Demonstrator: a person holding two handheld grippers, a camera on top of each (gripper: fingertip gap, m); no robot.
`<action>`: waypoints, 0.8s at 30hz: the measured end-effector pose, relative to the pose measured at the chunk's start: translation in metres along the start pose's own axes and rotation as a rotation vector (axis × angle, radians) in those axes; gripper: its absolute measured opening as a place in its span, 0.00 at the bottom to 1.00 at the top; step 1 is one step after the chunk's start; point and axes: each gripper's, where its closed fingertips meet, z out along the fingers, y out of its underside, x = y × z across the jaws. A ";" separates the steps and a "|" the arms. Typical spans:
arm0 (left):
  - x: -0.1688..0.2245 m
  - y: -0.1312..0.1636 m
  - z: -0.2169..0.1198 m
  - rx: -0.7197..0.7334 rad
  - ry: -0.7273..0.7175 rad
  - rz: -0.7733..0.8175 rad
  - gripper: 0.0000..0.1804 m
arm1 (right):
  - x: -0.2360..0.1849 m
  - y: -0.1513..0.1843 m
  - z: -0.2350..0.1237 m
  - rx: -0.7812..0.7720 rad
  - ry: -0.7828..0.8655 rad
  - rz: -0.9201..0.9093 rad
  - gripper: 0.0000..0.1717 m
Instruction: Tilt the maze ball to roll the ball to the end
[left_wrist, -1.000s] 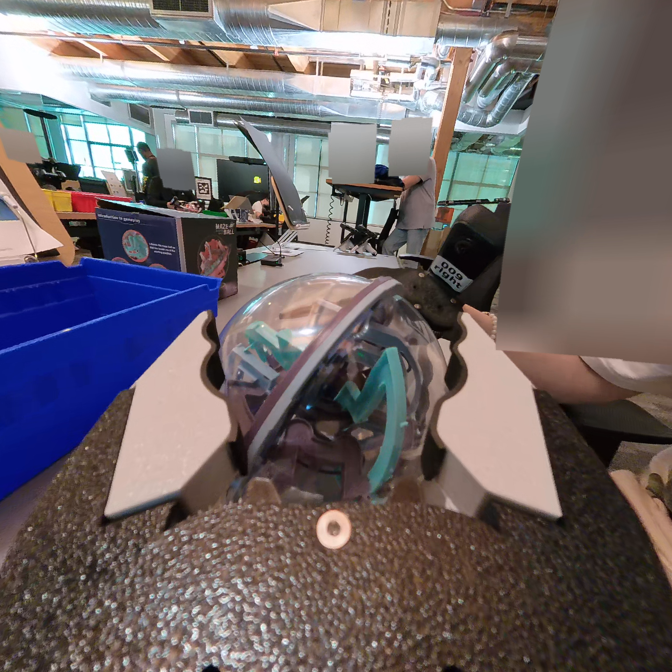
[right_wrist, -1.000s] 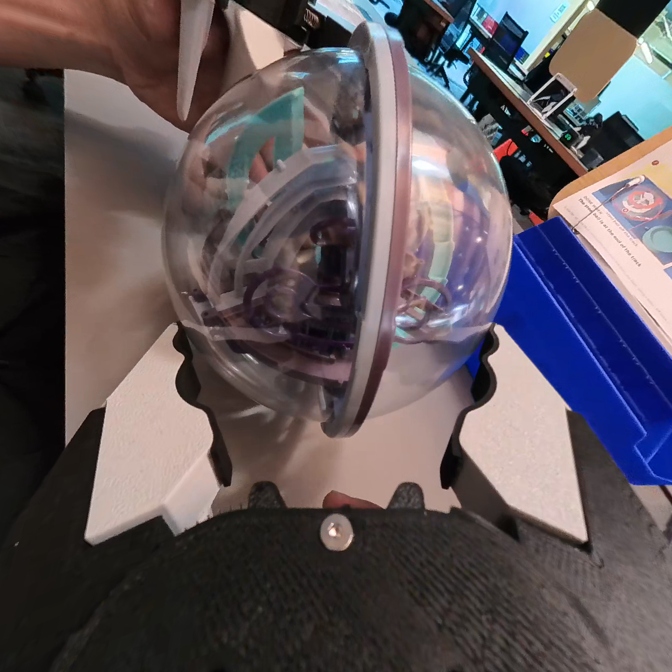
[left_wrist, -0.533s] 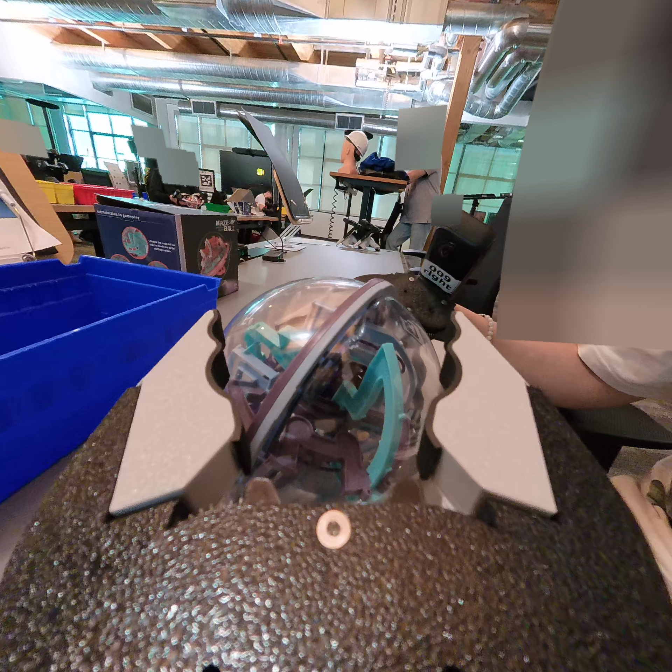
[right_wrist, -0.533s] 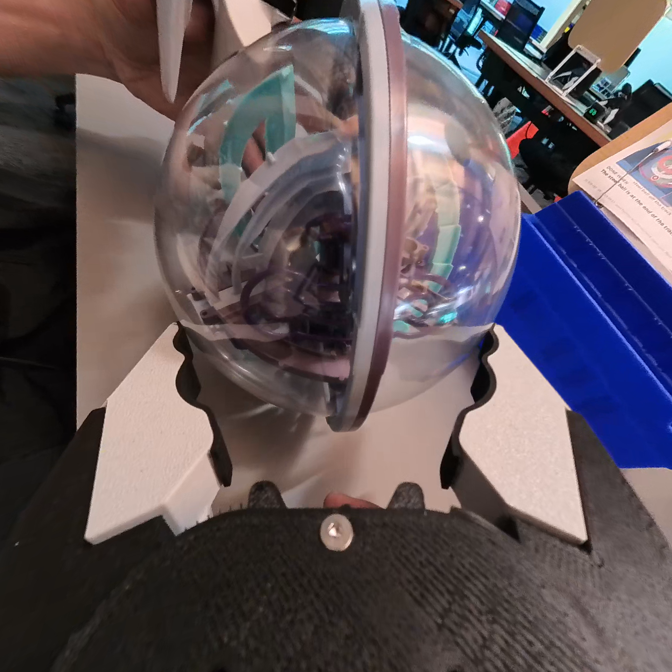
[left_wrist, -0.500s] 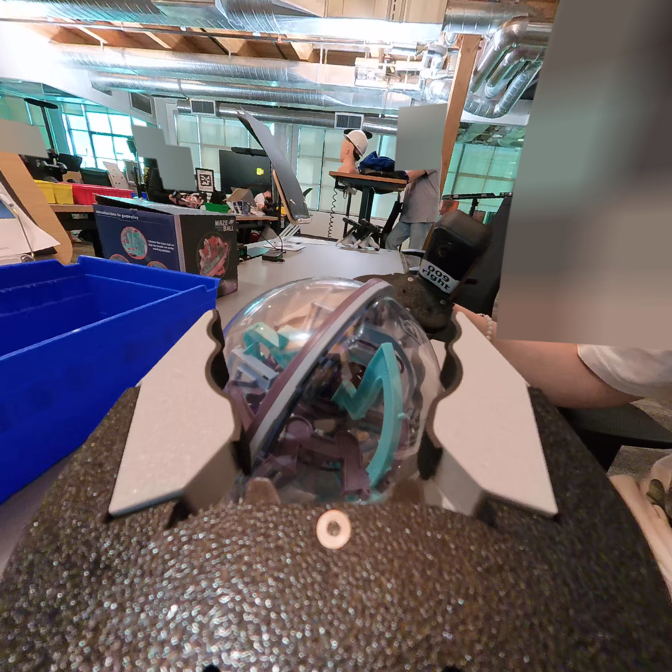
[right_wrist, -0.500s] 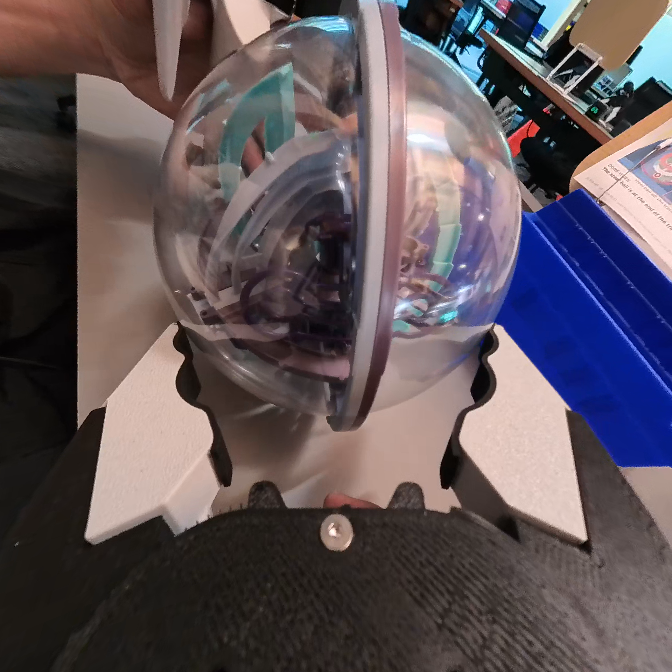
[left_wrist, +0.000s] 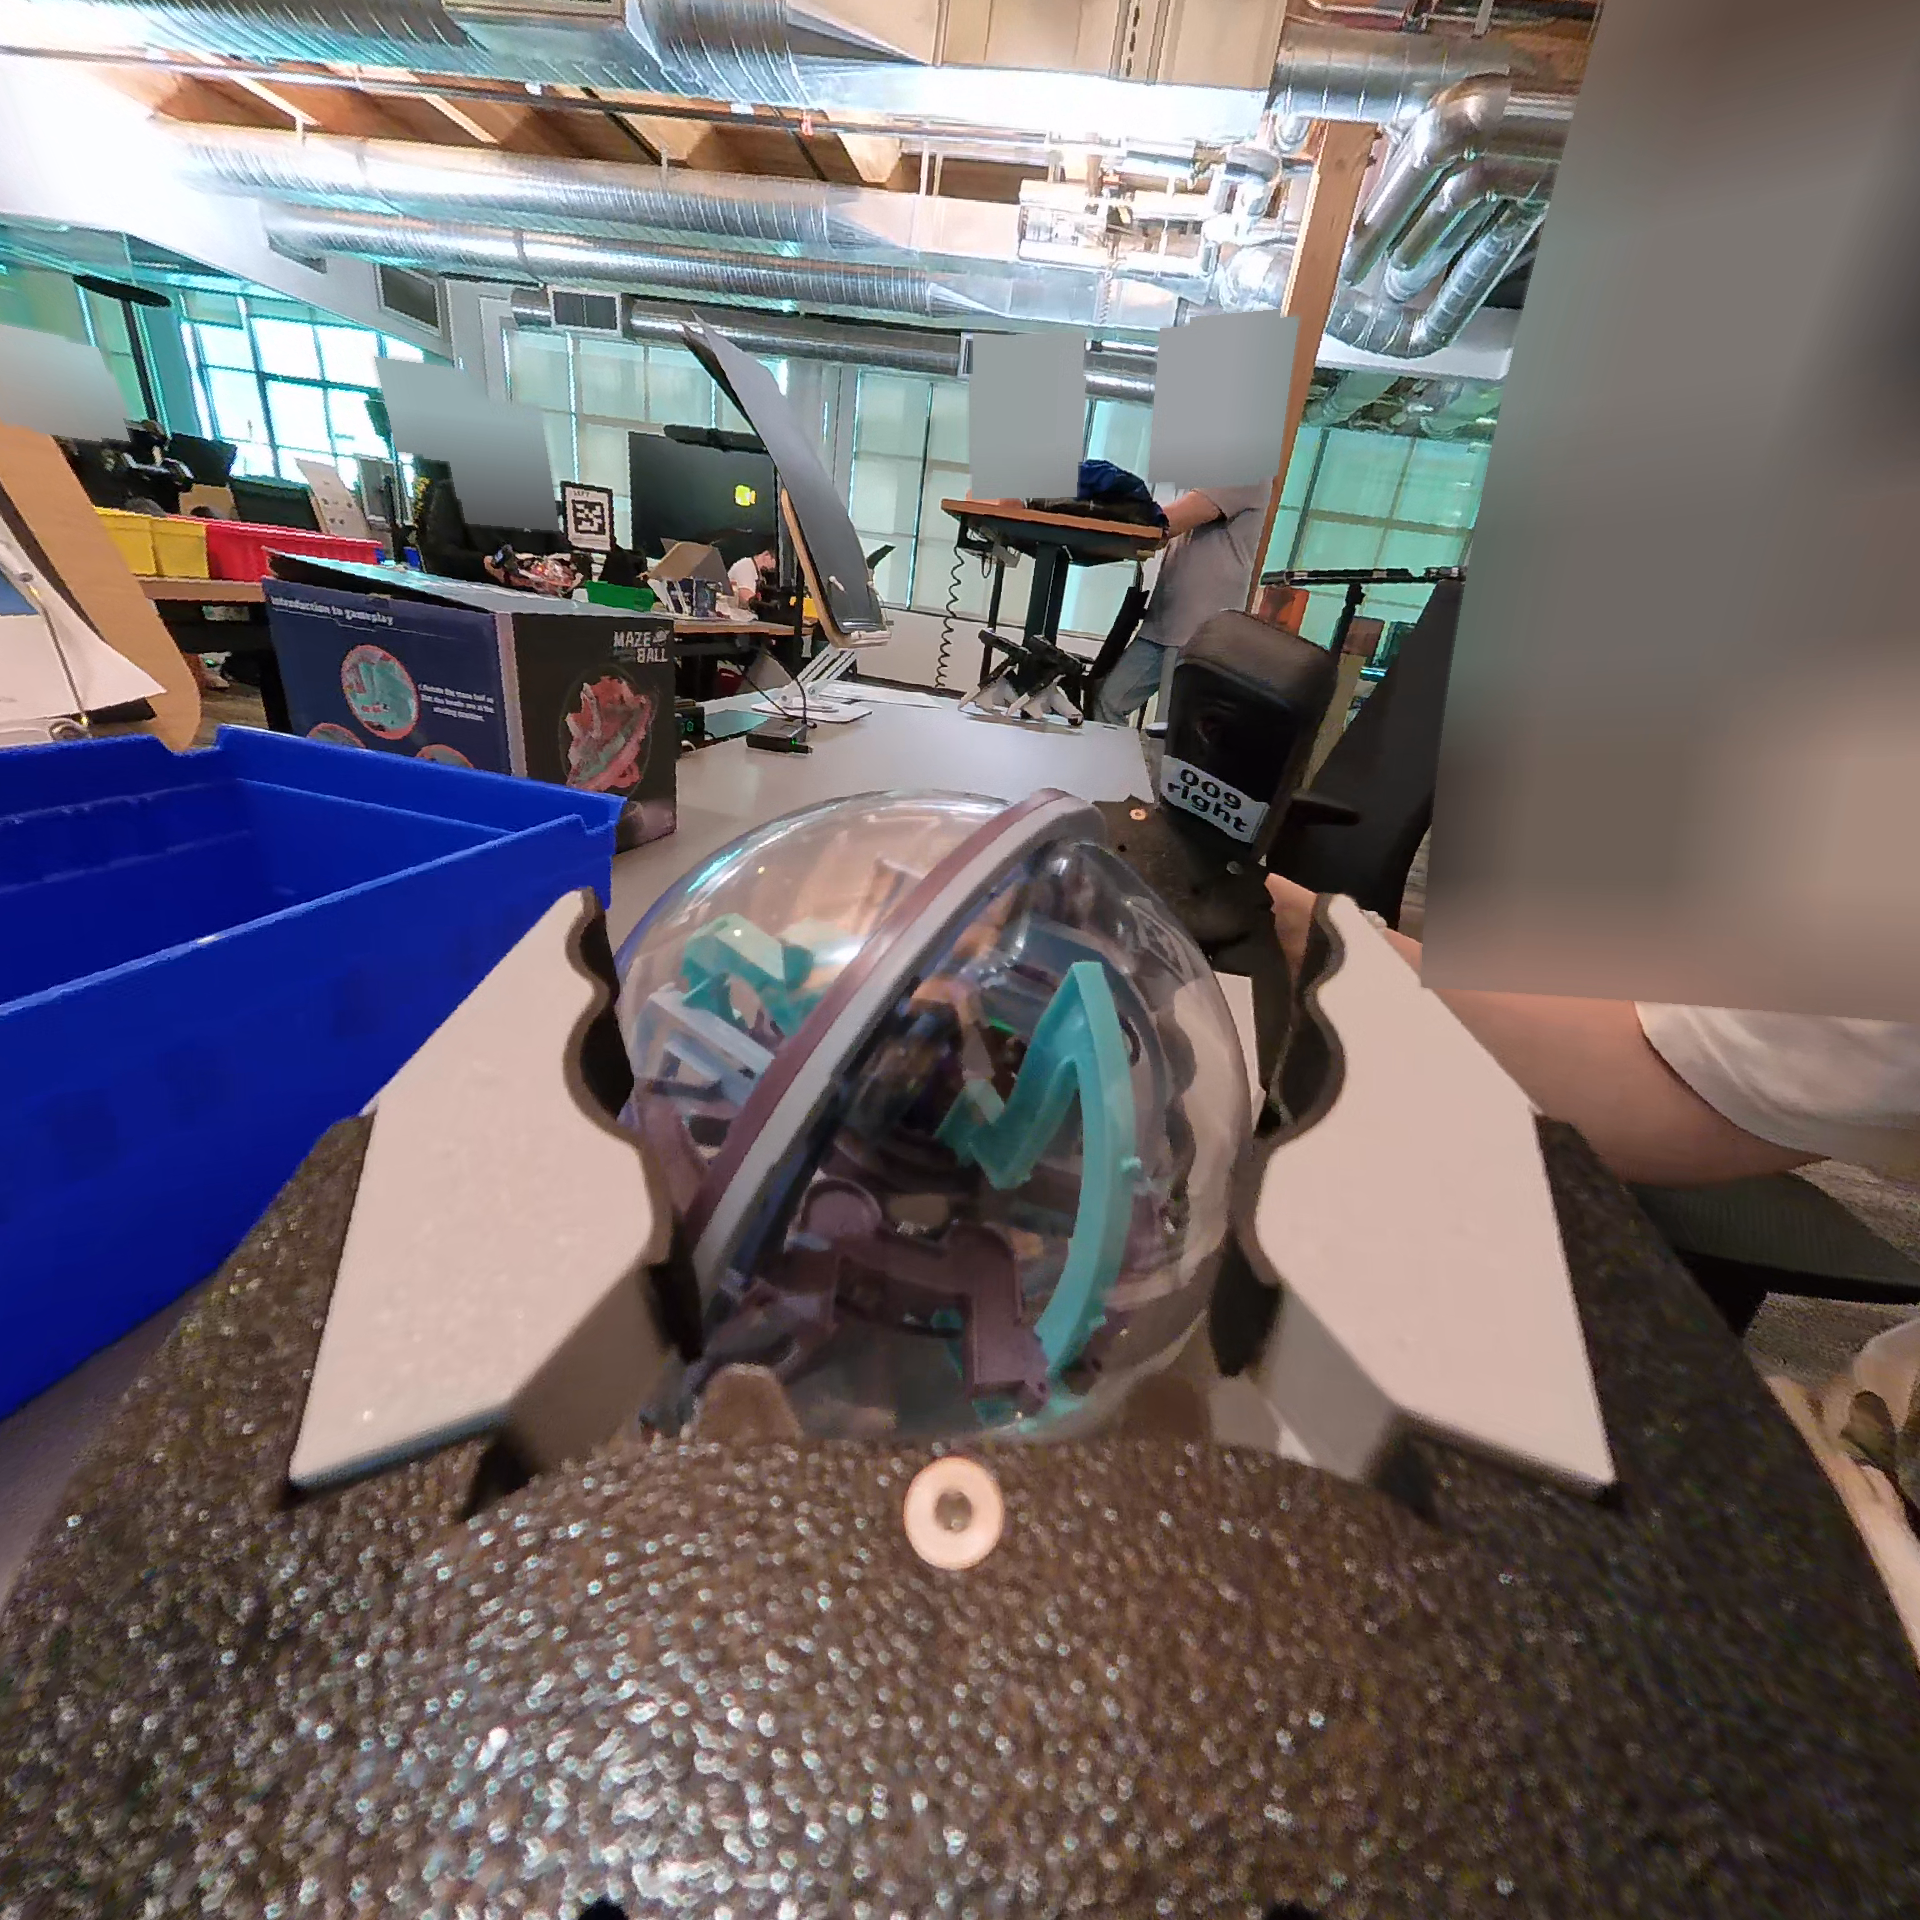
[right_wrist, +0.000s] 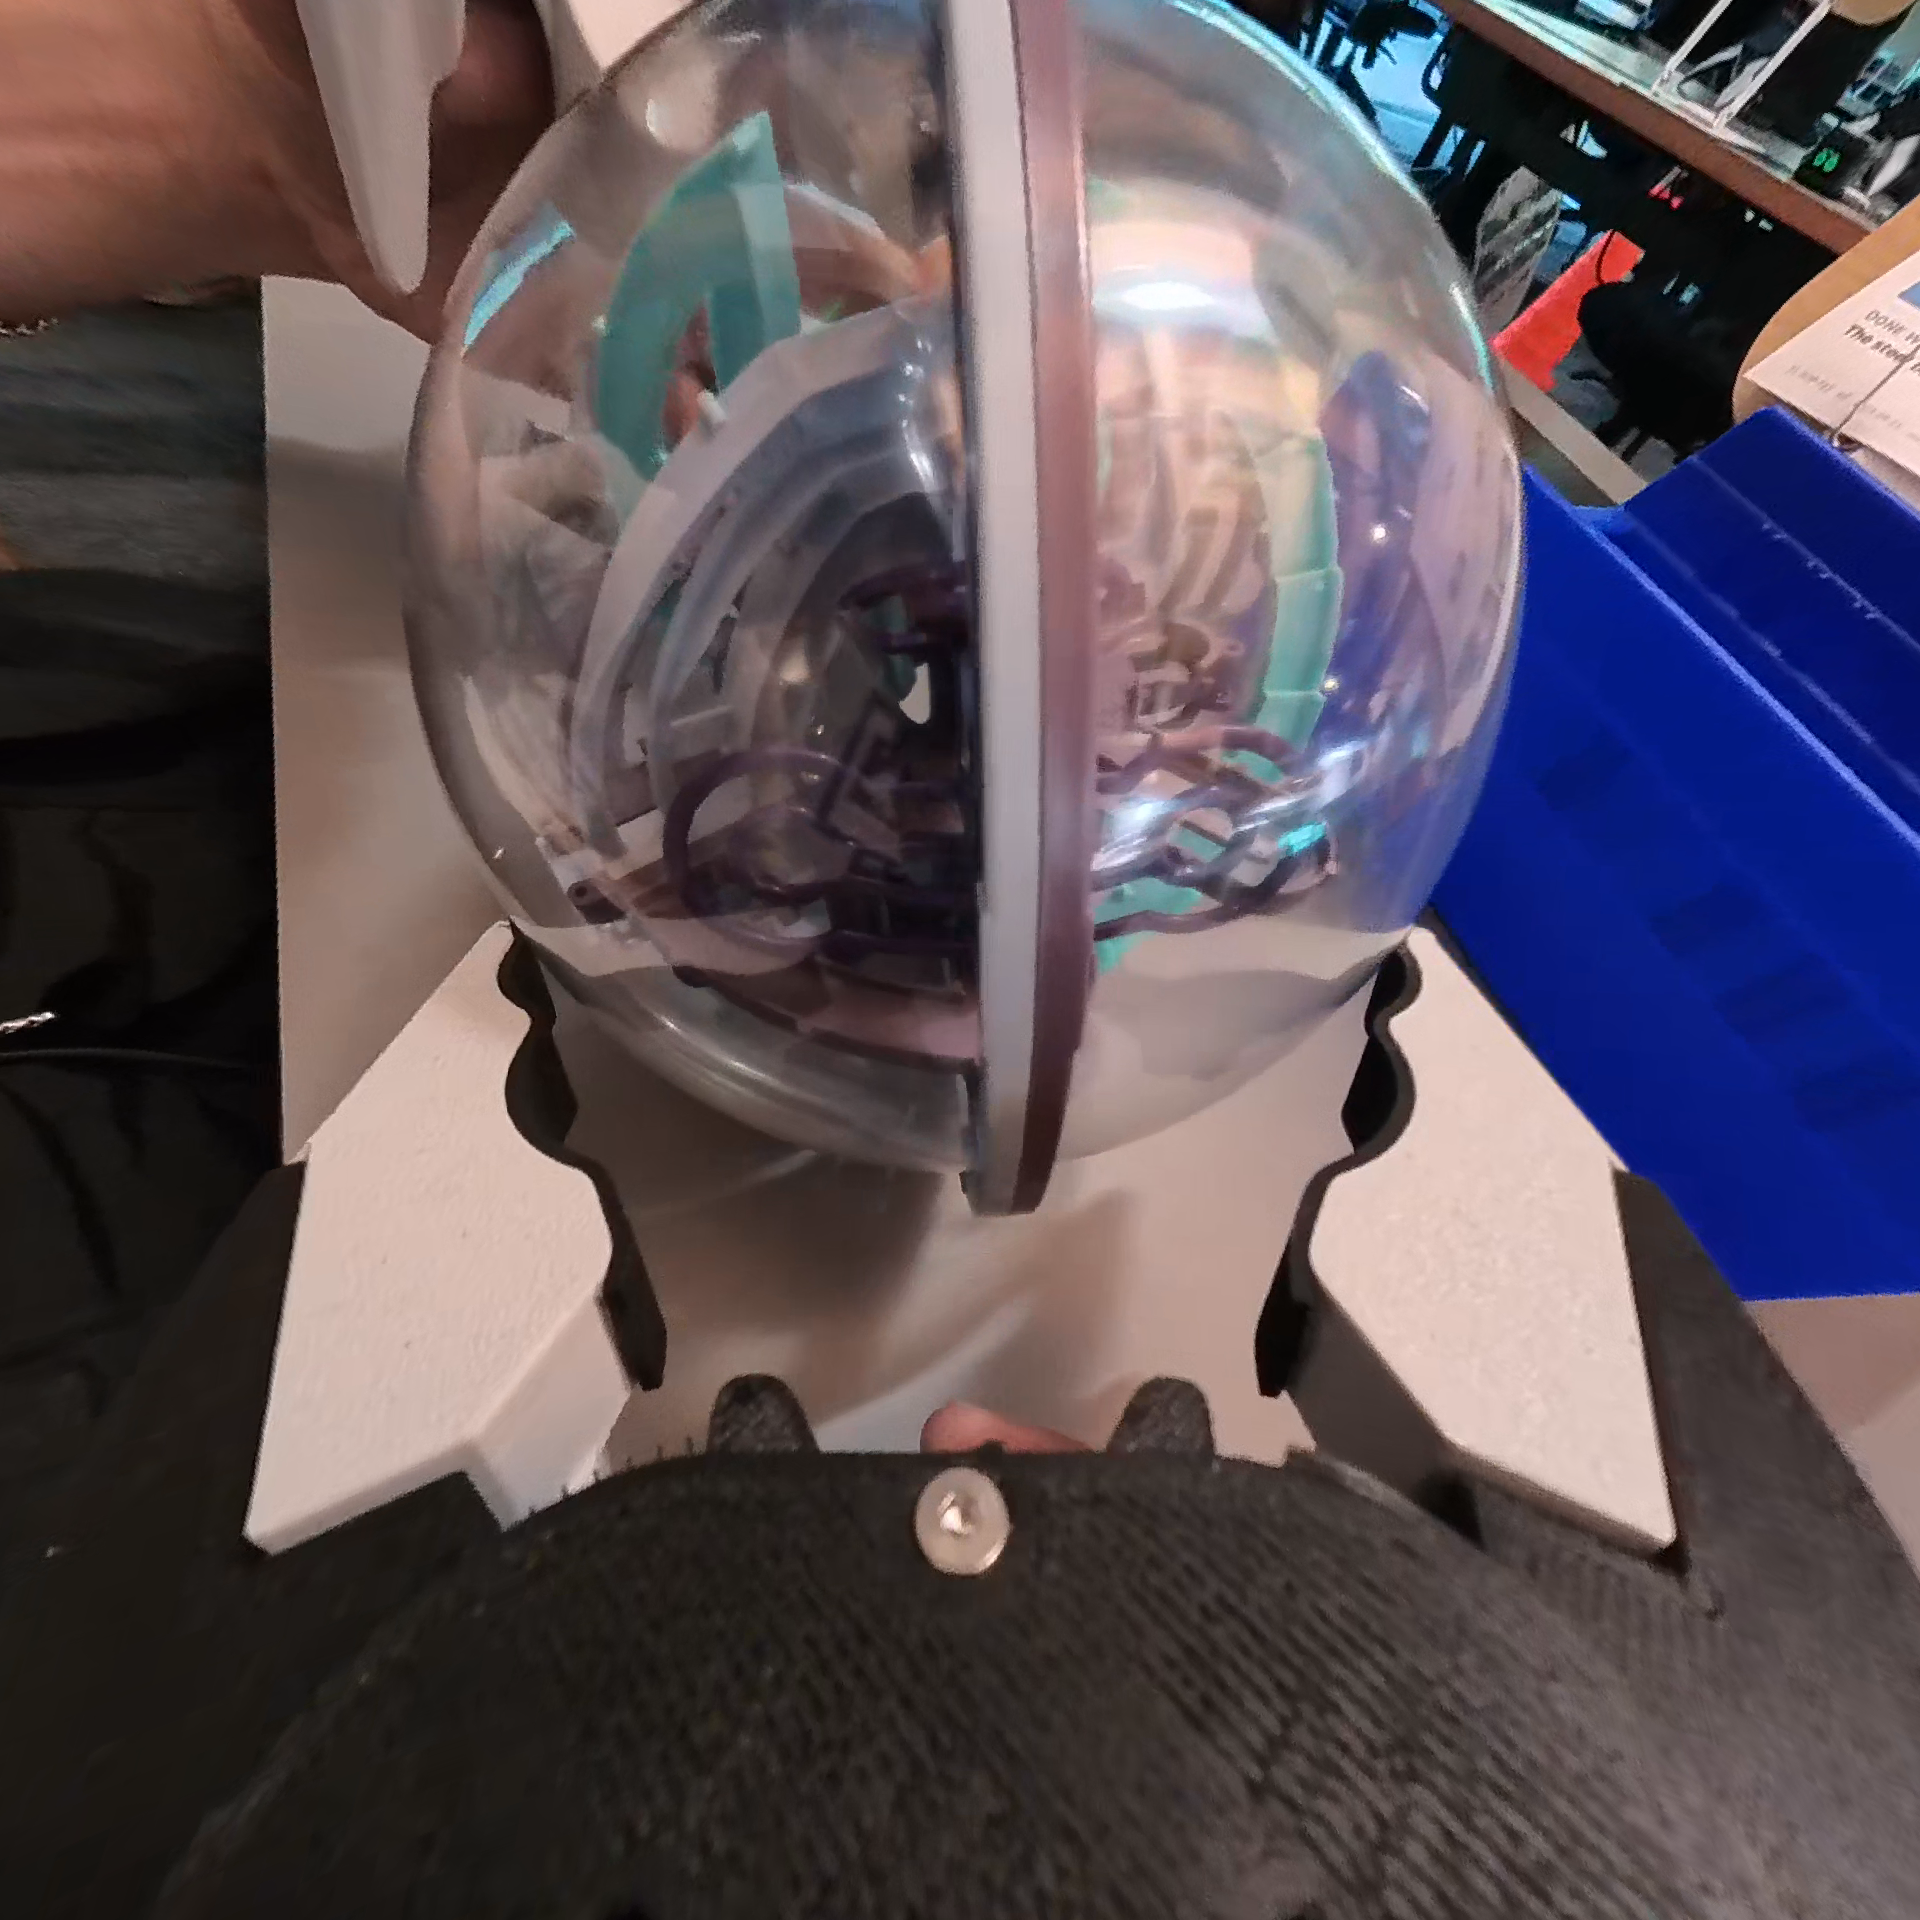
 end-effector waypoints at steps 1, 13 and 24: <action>0.000 -0.001 0.000 0.006 -0.001 -0.003 0.70 | 0.000 0.001 0.000 -0.004 -0.005 0.012 0.87; -0.001 0.000 0.005 -0.014 -0.009 0.010 0.67 | -0.002 0.020 0.008 -0.121 0.013 -0.005 0.87; -0.012 0.026 0.025 -0.263 -0.104 0.126 0.74 | -0.002 0.019 0.008 -0.133 0.003 0.078 0.86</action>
